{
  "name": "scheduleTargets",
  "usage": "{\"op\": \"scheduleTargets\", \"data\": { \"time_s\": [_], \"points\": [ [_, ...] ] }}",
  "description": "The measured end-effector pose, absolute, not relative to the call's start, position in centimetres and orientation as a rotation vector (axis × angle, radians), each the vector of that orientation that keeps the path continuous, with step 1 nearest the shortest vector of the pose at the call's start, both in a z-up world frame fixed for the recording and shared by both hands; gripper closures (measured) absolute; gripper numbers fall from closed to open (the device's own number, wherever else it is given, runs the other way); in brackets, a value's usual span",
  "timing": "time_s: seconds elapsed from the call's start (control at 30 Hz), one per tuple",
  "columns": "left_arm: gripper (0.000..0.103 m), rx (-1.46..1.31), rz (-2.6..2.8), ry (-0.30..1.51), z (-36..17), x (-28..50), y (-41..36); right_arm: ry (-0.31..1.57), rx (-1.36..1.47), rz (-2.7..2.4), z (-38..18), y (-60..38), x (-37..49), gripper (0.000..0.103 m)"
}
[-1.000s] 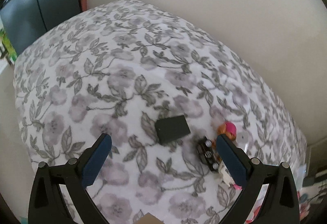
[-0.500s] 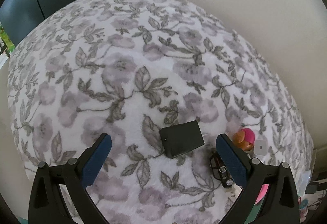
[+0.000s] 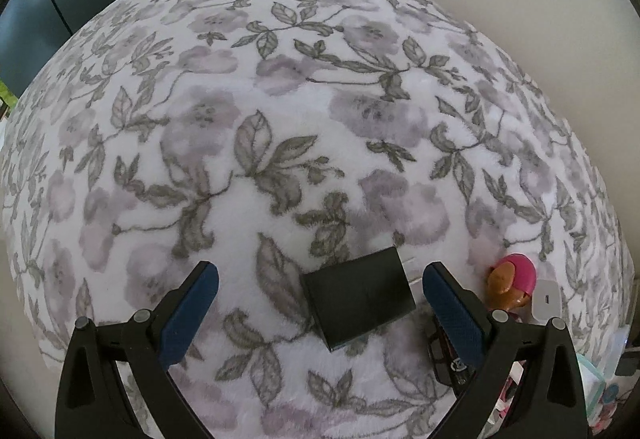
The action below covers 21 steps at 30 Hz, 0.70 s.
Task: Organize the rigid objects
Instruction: 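Grasp the black charger with left tool while right tool grasps pink watch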
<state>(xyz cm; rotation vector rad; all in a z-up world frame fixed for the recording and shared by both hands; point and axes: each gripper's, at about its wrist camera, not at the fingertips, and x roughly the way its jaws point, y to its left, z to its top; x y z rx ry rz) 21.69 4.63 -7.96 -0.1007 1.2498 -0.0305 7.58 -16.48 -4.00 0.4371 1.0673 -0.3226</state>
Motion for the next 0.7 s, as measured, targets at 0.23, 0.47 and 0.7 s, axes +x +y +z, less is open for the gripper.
{"op": "scheduleTargets", "data": {
  "time_s": [0.23,0.47,0.7],
  "points": [
    [0.002,-0.086,-0.033,1.255,-8.6,22.4,4.4,1.091,0.444,-0.305,-5.3,-16.4,8.2,0.019],
    [0.02,-0.09,-0.07,1.259,-9.0,22.3,4.0,1.112,0.432,-0.301,-6.1,-16.0,8.2,0.041],
    [0.042,-0.071,-0.107,1.253,-8.7,22.1,3.3,1.109,0.46,-0.288,-6.1,-16.2,7.9,0.07]
  ]
}}
